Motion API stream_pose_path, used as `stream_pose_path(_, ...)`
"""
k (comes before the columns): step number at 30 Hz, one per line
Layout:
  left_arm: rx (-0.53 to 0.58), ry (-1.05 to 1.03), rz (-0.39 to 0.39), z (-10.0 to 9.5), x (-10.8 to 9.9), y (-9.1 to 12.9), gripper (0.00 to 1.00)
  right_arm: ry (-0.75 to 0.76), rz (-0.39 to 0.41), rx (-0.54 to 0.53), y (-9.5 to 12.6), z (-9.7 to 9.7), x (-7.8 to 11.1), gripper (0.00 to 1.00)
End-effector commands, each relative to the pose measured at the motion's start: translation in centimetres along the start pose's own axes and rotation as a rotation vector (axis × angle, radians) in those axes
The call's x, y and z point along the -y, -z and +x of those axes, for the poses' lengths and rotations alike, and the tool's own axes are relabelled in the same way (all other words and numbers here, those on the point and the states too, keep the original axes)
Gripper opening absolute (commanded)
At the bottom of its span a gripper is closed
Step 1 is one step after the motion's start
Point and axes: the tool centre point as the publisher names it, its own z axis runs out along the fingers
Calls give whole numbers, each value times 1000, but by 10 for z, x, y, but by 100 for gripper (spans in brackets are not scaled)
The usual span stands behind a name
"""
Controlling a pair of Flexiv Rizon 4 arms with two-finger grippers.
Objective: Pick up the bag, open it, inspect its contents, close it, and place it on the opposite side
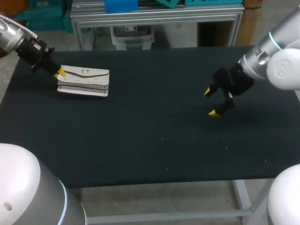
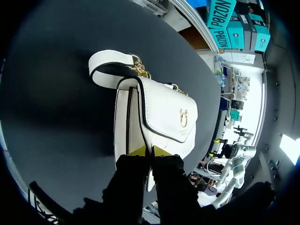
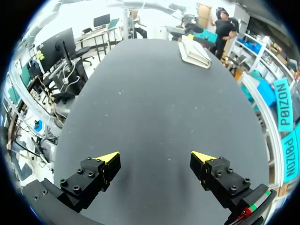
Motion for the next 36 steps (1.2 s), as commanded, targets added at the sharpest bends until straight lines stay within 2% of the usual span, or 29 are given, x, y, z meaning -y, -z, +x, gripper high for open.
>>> stream_pose_path(1,-11,33,265,12,-27,-19,0,-1,3,3,0,1,0,100)
stream_pose_path(19,-11,33,265,12,-27,-19,0,-1,3,3,0,1,0,100)
stream_pose_path(21,-18,55,333,16,-34,-28,0,-1,3,3,0,1,0,100)
stream_pose_path(22,-62,58,356,20,-40,-35,0,-1,3,3,0,1,0,100)
stream_pose_path(24,-75,48,391,27,-50,-48,0,-1,3,3,0,1,0,100)
stream_pose_path(28,-98,25,439,39,-67,-73,0,-1,3,3,0,1,0,100)
stream_pose_path(30,-136,8,435,45,-78,-87,0,-1,3,3,0,1,0,100)
stream_pose_path(31,-127,1,467,48,-81,-92,0,-1,3,3,0,1,0,100)
stream_pose_path(34,-157,-4,499,58,-97,-113,0,-1,3,3,0,1,0,100)
stream_pose_path(36,-195,12,493,65,-107,-123,0,-1,3,3,0,1,0,100)
